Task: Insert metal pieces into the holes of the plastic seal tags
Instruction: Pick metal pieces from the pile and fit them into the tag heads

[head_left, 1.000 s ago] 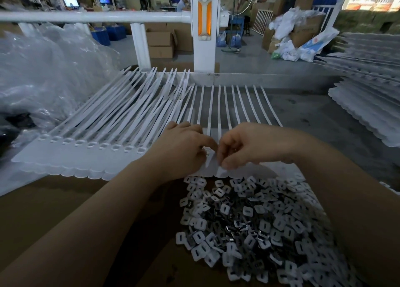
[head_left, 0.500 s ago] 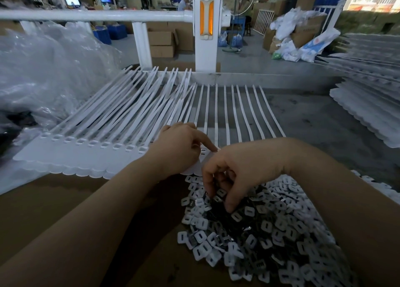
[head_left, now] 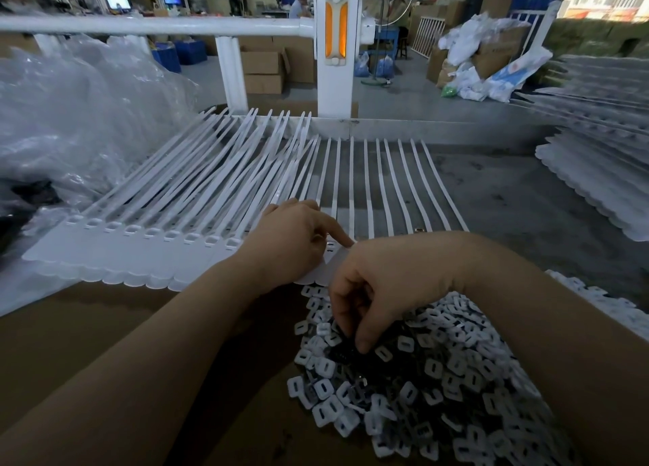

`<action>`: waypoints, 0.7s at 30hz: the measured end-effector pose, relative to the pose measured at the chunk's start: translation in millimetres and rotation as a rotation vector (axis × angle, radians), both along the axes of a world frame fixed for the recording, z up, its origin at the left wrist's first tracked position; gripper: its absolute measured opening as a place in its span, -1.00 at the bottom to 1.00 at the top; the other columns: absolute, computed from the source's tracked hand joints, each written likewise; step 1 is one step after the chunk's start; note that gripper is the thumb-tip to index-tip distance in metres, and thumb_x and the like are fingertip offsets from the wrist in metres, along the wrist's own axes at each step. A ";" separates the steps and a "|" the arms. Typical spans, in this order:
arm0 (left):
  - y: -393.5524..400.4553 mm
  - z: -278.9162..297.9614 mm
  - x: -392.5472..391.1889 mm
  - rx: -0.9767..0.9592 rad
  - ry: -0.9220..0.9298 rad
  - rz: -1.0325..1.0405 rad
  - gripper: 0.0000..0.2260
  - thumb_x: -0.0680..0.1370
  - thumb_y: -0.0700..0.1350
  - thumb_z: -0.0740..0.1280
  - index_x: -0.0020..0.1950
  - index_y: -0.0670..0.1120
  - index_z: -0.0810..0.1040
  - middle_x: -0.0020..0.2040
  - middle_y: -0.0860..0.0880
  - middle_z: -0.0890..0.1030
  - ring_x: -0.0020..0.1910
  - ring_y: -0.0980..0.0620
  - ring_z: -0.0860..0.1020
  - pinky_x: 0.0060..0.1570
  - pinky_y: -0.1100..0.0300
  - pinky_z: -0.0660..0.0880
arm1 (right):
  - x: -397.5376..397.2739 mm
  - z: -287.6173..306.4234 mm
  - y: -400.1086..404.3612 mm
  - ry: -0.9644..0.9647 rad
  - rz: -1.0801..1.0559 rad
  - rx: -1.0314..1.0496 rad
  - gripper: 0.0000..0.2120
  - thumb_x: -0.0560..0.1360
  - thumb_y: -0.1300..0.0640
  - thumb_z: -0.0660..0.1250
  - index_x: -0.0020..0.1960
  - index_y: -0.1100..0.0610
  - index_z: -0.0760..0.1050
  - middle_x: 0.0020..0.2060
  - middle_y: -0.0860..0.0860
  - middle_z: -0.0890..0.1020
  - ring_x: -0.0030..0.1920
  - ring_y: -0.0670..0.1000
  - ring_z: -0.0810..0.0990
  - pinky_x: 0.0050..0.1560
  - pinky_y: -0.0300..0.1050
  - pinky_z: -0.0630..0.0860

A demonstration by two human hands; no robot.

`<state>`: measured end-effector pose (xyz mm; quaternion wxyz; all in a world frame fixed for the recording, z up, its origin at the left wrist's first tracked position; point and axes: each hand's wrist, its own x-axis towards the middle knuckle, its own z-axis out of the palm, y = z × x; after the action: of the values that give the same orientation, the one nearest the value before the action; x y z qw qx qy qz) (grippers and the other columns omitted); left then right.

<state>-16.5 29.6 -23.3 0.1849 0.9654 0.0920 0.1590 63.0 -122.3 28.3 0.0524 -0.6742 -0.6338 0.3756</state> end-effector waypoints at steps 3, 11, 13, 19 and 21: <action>-0.8 1.4 -0.4 -0.005 -0.006 0.000 -0.56 0.53 -0.27 0.24 -0.06 0.34 0.56 -0.08 0.07 0.53 0.00 0.10 0.41 0.17 0.08 0.27 | -0.4 0.9 0.7 -0.004 0.012 -0.002 -0.86 0.41 0.11 0.52 -0.05 0.05 0.65 -0.28 -0.19 0.64 -0.29 -0.29 0.57 -0.29 -0.48 0.41; -2.2 1.6 -1.5 0.010 -0.010 -0.010 -0.61 0.53 -0.28 0.26 0.03 0.21 0.66 -0.06 0.04 0.56 -0.01 0.08 0.43 0.13 0.09 0.30 | 1.1 4.0 -1.9 0.016 -0.003 0.012 -0.94 0.44 0.12 0.49 -0.12 0.01 0.63 -0.24 -0.14 0.67 -0.27 -0.26 0.59 -0.22 -0.45 0.47; -1.8 1.8 -2.1 0.015 -0.008 -0.014 -0.63 0.53 -0.27 0.28 0.04 0.19 0.67 -0.04 0.05 0.56 0.02 0.07 0.44 0.13 0.11 0.28 | 3.8 5.8 -3.5 0.023 -0.013 0.035 -0.94 0.44 0.11 0.49 -0.14 0.00 0.61 -0.24 -0.13 0.67 -0.28 -0.23 0.60 -0.22 -0.39 0.51; -4.7 6.2 -2.4 0.041 -0.012 -0.042 -0.72 0.50 -0.21 0.34 0.04 0.16 0.66 -0.03 0.15 0.49 0.05 0.14 0.44 0.14 0.14 0.28 | 25.7 7.6 -11.9 0.117 -0.216 0.094 -0.93 0.45 0.18 0.47 -0.12 0.06 0.60 -0.34 -0.06 0.65 -0.36 -0.14 0.54 -0.38 -0.29 0.45; -6.0 7.2 -2.4 -0.023 -0.029 -0.054 -0.74 0.50 -0.21 0.35 0.01 0.14 0.66 -0.06 0.16 0.53 0.00 0.17 0.48 0.08 0.19 0.36 | 32.7 6.5 -15.4 0.155 -0.253 0.058 -0.92 0.46 0.22 0.46 -0.09 0.08 0.62 -0.32 -0.03 0.67 -0.36 -0.13 0.56 -0.38 -0.33 0.44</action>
<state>-18.9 23.6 -16.1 0.2013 0.9630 0.0652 0.1667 95.6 -137.8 34.8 0.1675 -0.7157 -0.5486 0.3984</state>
